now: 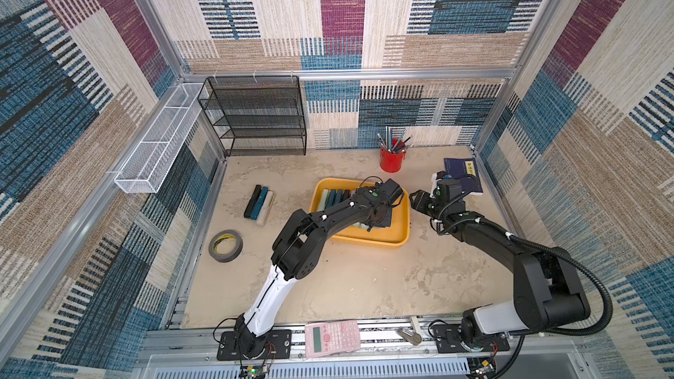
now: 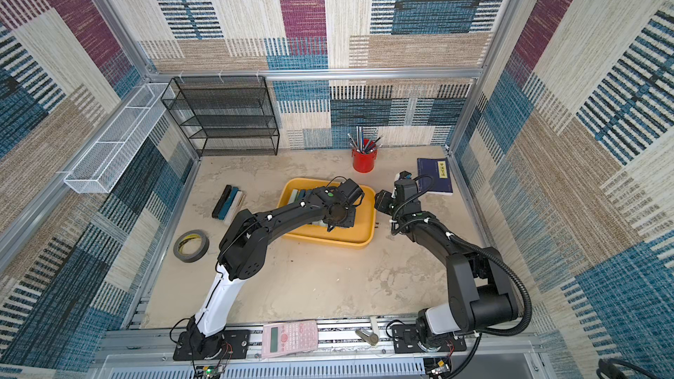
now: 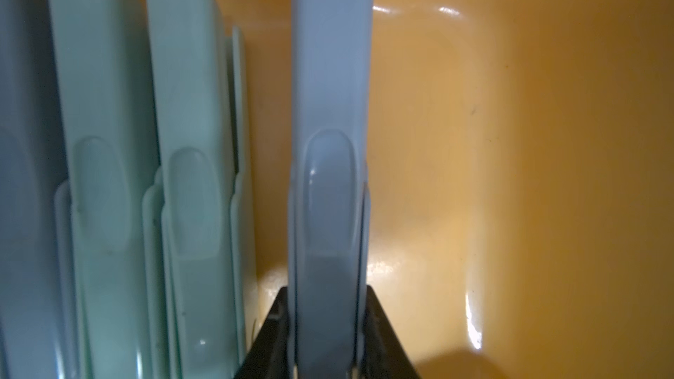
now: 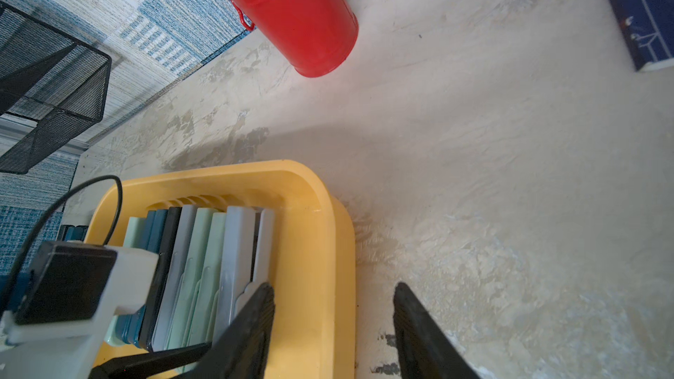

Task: Put the pruning pliers into the storage box
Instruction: Place the pruning pliers in the storage box.

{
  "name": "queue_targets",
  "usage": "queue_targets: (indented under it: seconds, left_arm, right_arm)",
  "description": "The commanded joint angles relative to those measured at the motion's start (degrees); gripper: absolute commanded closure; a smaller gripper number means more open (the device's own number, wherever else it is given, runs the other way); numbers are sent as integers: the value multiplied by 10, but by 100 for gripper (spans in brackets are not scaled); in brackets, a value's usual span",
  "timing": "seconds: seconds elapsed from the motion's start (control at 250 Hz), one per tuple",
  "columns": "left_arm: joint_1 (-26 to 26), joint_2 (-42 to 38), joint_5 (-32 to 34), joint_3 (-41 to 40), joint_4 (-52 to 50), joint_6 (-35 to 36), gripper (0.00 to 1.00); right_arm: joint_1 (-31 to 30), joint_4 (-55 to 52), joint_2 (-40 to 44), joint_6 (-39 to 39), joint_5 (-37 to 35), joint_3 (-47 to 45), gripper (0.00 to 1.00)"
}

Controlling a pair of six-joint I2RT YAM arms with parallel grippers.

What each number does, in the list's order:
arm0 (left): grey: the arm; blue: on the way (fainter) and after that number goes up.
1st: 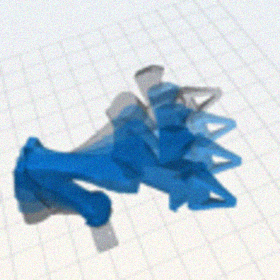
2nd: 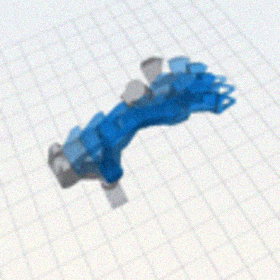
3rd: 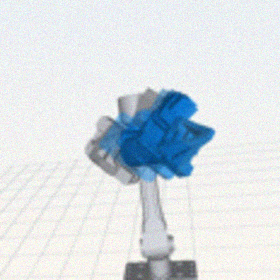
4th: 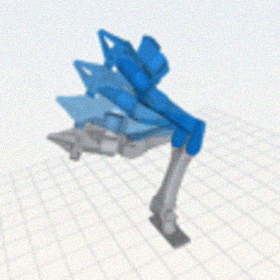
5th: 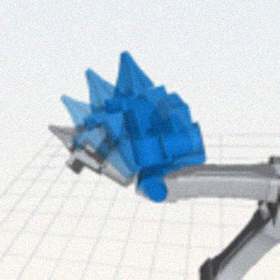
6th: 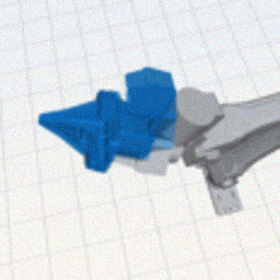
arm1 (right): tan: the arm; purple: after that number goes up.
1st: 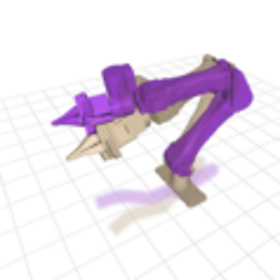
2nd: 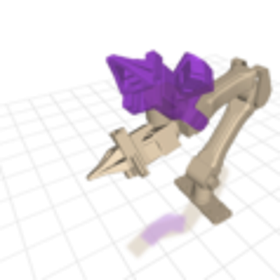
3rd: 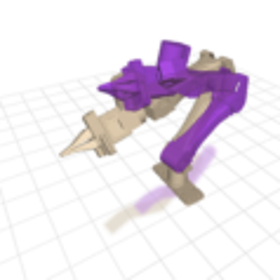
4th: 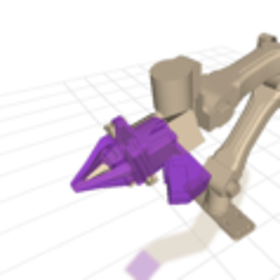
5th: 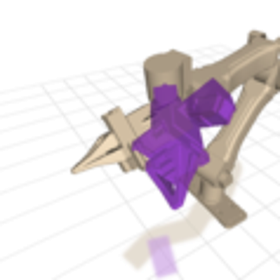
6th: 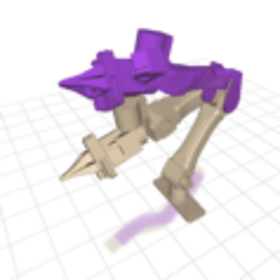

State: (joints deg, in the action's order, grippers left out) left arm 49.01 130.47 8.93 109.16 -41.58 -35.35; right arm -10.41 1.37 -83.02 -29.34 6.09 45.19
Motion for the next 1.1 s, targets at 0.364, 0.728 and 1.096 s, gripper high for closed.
queue_targets:
  seconds: [0.364, 0.728, 1.096]
  left_arm:
    - [-3, 20, 41, 19, -11, 17, 86]
    - [-3, 14, 51, 26, -15, 26, 69]
    - [-3, 3, 45, 24, -15, 29, 61]
  right_arm:
    - [0, 18, -1, -8, 7, -2, 45]
    - [0, 14, -1, -8, 8, 1, 45]
    - [0, 8, 3, -7, 10, 4, 45]
